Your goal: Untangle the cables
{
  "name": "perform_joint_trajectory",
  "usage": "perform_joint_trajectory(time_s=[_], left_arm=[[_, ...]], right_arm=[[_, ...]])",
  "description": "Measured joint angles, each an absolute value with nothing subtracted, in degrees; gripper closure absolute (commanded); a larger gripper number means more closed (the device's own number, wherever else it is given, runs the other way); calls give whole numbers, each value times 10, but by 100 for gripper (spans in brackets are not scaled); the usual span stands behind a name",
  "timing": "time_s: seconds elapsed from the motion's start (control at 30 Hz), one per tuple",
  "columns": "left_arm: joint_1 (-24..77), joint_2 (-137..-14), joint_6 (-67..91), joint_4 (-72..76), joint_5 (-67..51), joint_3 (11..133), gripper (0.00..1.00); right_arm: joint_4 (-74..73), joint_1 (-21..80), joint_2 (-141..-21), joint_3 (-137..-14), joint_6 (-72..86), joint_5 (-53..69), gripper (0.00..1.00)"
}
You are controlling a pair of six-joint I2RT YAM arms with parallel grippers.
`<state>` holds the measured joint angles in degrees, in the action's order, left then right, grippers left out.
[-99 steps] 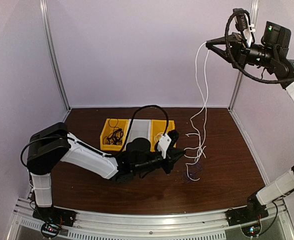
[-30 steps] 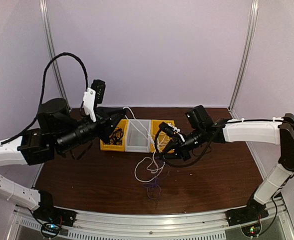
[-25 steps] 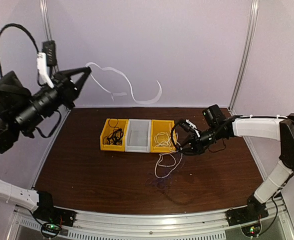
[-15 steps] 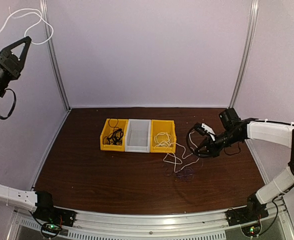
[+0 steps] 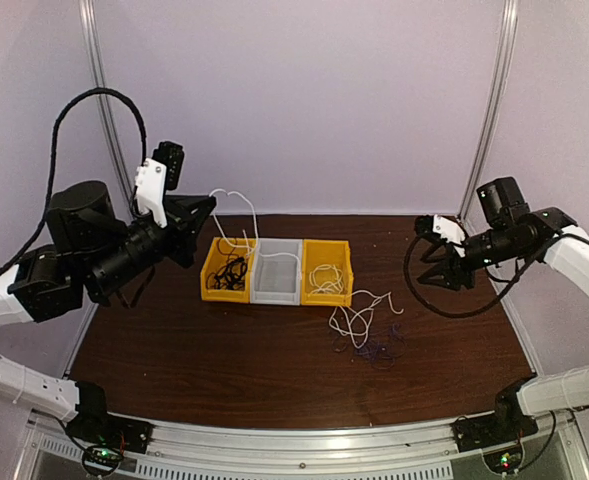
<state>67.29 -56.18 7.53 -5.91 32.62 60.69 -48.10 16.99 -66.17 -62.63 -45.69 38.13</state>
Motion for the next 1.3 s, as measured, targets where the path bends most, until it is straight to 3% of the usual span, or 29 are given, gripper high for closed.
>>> perform_joint_trajectory(time_s=[0.4,0.7,1.07,1.3], left_arm=[[660,-734,122,2,251,619,100],[580,-858,166,29,163,694,100],[500,-1007,200,78,55,754,100],[496,-1035,211,92,31,774,100]], right_arm=[[-329,145,-618,-545,-298,377,48],[-183,105,-605,-468,-220,368,48],[-145,81,-582,-430,-212,363,47],[-137,75,-576,-429,-212,361,47]])
